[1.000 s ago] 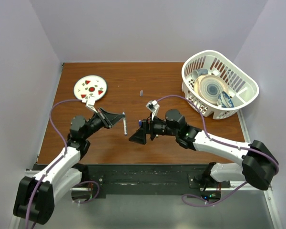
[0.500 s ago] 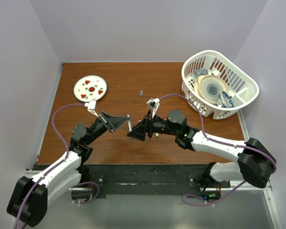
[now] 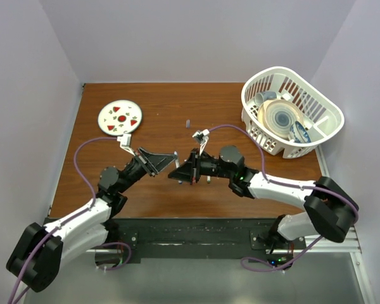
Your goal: Insert the pens into the pen caps
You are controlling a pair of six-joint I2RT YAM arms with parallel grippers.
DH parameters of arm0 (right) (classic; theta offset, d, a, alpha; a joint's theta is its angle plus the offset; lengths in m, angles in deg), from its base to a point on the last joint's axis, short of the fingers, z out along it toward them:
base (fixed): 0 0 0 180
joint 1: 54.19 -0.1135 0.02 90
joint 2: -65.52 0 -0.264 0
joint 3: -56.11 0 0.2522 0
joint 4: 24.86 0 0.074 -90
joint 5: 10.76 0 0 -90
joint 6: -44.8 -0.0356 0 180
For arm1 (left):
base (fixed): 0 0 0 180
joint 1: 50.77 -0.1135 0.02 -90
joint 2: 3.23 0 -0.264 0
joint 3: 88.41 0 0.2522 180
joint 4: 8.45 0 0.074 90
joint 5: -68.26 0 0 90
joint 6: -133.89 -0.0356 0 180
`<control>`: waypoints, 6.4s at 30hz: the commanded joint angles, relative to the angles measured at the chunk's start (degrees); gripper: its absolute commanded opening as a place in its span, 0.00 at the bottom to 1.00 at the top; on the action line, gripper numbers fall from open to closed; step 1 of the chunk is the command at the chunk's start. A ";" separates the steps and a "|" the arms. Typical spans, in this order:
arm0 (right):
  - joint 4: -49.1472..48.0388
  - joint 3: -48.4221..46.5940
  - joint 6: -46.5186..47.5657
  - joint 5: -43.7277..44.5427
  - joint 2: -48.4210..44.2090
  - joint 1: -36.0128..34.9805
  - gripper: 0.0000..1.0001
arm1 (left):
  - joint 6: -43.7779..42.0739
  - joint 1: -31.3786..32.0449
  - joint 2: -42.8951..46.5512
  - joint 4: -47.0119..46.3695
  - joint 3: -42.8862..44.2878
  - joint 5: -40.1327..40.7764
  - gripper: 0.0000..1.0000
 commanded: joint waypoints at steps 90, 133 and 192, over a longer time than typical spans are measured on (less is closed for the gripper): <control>20.80 14.88 9.43 22.50 -28.63 -0.23 0.00 | -23.32 -0.89 -30.05 18.03 28.46 0.15 0.00; 5.84 13.13 8.38 17.92 -19.83 -2.78 0.00 | -8.72 8.16 -27.47 -24.53 13.31 1.81 0.00; 8.13 13.65 7.24 20.38 -21.68 -6.74 0.00 | -8.37 9.22 -21.49 -24.54 10.76 6.03 0.00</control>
